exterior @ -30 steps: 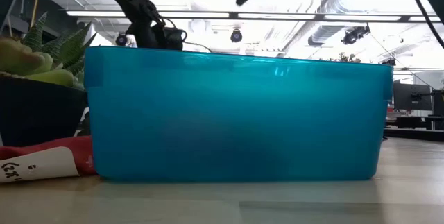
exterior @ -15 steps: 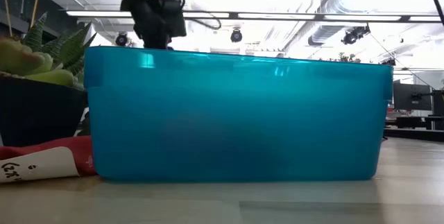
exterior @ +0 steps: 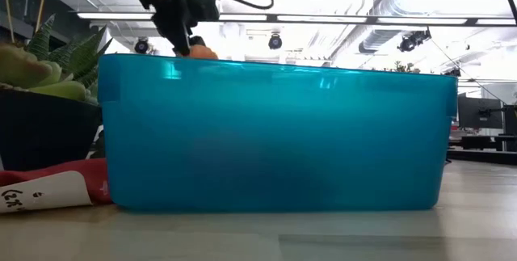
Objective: Pick and placing Produce into tupperware
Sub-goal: Put the yellow croissant into the blue bin
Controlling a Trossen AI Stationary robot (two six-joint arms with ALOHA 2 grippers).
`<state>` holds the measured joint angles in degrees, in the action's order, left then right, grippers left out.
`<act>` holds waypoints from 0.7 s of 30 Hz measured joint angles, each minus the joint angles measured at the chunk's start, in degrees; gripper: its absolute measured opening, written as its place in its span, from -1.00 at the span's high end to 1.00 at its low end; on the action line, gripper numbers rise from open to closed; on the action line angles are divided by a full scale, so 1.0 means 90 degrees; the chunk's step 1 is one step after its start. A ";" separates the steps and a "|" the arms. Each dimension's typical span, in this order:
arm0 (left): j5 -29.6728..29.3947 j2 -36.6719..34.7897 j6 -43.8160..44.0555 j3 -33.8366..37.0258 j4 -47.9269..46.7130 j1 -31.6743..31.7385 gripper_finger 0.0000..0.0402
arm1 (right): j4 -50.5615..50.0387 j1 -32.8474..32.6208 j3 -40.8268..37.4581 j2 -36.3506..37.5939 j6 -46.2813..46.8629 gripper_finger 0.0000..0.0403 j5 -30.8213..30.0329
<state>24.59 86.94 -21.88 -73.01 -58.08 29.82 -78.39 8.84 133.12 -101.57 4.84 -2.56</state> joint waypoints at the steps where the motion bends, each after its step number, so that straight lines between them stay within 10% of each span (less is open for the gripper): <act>1: 0.0046 0.0000 0.0101 0.0000 -0.0035 -0.0100 -0.02 | -0.0014 0.0000 0.0000 0.0052 0.0019 1.00 0.0000; 21: 0.0361 0.0000 0.2136 0.0000 0.0140 -0.2102 -0.02 | 0.0025 -0.0610 0.0002 0.1047 0.0078 1.00 -0.0035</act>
<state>27.83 86.94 -2.66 -73.01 -56.83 10.91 -78.17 3.35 133.14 -92.15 5.55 -2.87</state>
